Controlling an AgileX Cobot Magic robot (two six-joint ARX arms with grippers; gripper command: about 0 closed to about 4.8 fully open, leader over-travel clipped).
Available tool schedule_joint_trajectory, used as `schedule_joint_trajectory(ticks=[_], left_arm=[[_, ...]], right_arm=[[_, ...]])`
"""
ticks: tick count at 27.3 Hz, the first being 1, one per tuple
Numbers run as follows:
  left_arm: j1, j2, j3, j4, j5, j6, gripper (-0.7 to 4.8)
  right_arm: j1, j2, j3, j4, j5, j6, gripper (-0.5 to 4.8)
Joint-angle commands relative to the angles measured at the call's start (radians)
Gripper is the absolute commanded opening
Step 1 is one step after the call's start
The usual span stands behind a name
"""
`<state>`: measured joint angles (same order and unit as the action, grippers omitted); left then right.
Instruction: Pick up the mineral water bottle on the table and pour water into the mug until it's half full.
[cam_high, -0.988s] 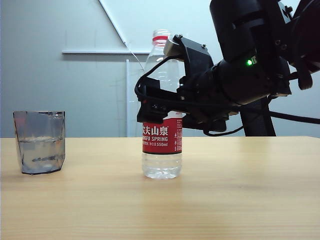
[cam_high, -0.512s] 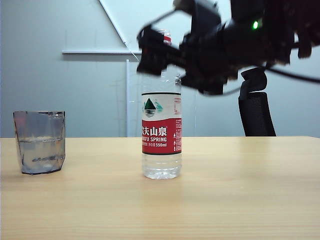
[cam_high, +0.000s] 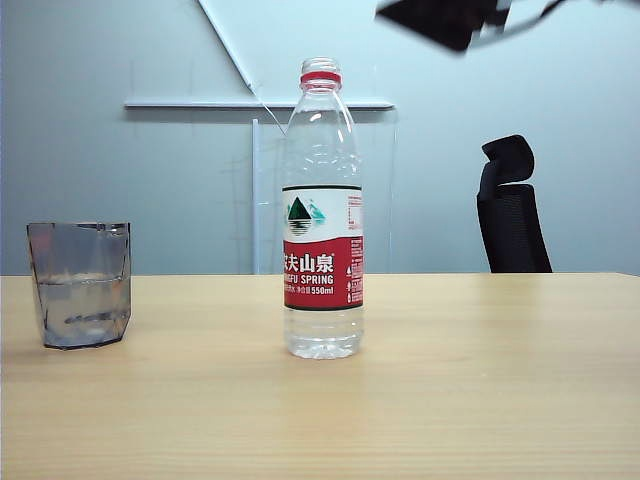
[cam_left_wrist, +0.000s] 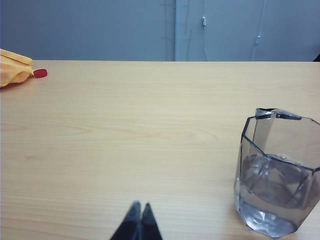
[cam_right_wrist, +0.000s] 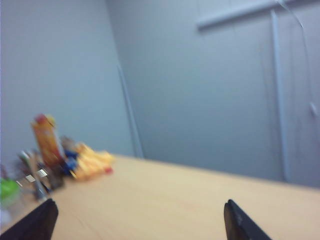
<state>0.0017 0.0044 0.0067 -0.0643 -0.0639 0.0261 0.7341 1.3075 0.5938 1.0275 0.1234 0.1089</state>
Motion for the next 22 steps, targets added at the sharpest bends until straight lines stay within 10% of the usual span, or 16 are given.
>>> schedule_joint_trajectory(ticks=[1,3,13,22], left_arm=[[-0.001,0.002,0.002,0.013,0.0,0.0,-0.02],[-0.001,0.002,0.002,0.013,0.0,0.0,-0.02],[-0.001,0.002,0.002,0.013,0.0,0.0,-0.02],[-0.002,0.002,0.002,0.013,0.0,0.0,-0.02]], right_arm=[[0.01,-0.13,0.006,-0.044,-0.021,-0.005,1.2],[0.01,-0.248,0.006,-0.169,-0.021,-0.005,-0.06],[0.012,-0.712,0.002,-0.822,0.076,-0.035,-0.06],[0.011,-0.945,0.002,-1.072,0.198,-0.066,-0.06]])
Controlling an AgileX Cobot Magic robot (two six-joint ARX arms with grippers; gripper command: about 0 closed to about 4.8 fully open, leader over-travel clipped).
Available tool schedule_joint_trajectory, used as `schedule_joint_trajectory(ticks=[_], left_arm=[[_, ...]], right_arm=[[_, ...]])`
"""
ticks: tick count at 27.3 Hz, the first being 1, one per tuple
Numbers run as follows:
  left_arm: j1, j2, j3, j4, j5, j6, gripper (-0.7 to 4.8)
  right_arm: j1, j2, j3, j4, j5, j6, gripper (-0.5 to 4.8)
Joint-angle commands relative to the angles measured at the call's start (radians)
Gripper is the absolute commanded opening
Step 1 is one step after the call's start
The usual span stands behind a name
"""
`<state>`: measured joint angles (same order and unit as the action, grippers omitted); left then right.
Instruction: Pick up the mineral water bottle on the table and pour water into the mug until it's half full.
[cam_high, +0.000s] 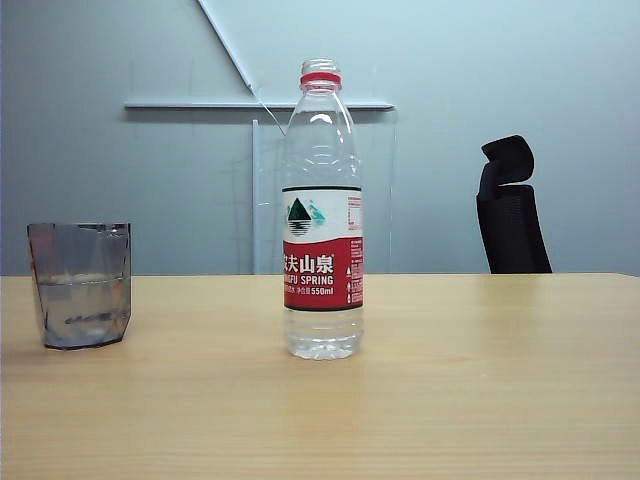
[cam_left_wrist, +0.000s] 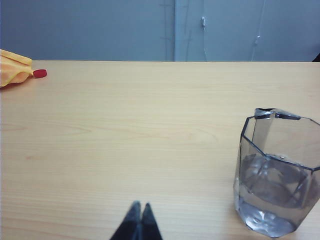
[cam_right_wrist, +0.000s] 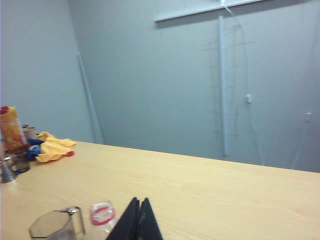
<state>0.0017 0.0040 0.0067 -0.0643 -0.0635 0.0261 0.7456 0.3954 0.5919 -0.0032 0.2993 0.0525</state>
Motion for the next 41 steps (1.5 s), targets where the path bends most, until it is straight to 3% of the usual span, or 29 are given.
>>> schedule_joint_trajectory(ticks=[1,27,29,37,41], left_arm=[[-0.002,0.002,0.002,0.013,0.0,0.0,-0.02],[0.0,0.002,0.002,0.013,0.0,0.0,-0.02],[0.0,0.002,0.002,0.013,-0.001,0.0,-0.02],[0.0,0.002,0.002,0.013,-0.002,0.0,-0.02],[0.0,0.002,0.002,0.013,-0.002,0.0,-0.02]], right_arm=[[0.0,-0.05,0.003,-0.059,0.022,-0.009,-0.06],[-0.002,-0.075,0.002,-0.083,0.021,-0.035,-0.05],[-0.041,-0.112,-0.023,-0.082,-0.002,-0.035,-0.05],[-0.541,-0.309,-0.318,-0.018,-0.463,-0.023,-0.06],[-0.722,-0.351,-0.415,0.03,-0.592,0.002,-0.06]])
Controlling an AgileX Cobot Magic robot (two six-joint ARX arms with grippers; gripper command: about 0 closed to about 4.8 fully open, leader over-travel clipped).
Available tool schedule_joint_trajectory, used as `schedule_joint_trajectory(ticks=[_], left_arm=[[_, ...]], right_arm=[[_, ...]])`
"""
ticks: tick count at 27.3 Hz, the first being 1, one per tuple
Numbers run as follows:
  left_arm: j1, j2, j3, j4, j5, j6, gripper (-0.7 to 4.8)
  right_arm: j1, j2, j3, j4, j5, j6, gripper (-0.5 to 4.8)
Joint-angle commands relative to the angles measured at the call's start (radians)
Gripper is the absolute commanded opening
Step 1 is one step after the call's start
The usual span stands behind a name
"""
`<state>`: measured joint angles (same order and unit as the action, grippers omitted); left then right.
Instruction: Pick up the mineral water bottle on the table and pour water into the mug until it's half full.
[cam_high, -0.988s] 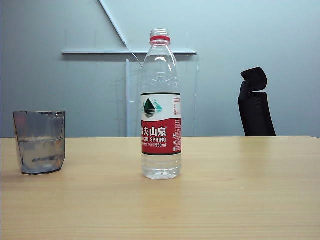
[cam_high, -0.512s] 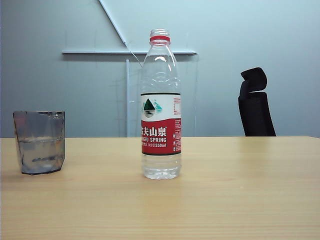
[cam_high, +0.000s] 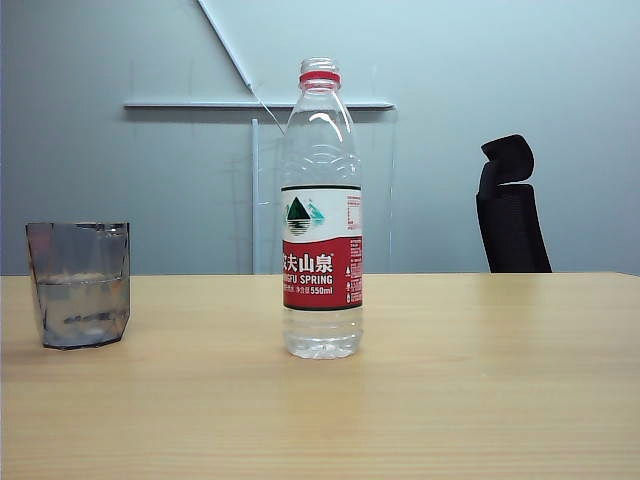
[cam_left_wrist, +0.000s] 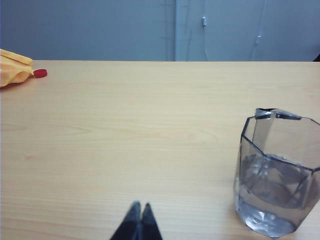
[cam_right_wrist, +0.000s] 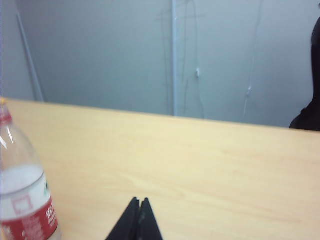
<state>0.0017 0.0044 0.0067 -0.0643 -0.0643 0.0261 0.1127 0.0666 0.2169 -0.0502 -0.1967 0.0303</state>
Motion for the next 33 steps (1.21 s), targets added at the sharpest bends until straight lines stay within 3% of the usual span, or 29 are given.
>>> schedule_joint_trajectory(ticks=[1,4,9,15,33], left_arm=[[0.0,0.002,0.002,0.013,-0.002,0.0,-0.02],[0.0,0.002,0.002,0.013,-0.002,0.0,-0.02],[-0.001,0.002,0.002,0.012,-0.002,0.0,-0.02],[0.0,0.002,0.002,0.013,-0.001,0.0,-0.02],[0.0,0.002,0.002,0.013,-0.002,0.0,-0.02]], right_arm=[[-0.119,-0.033,-0.058,0.078,-0.108,0.041,-0.06],[-0.18,-0.07,-0.106,0.08,-0.103,0.082,-0.06],[-0.19,-0.067,-0.151,0.085,-0.046,0.082,-0.06],[-0.188,-0.067,-0.216,0.129,0.094,0.067,-0.06],[-0.188,-0.067,-0.216,0.131,0.12,0.044,-0.06]])
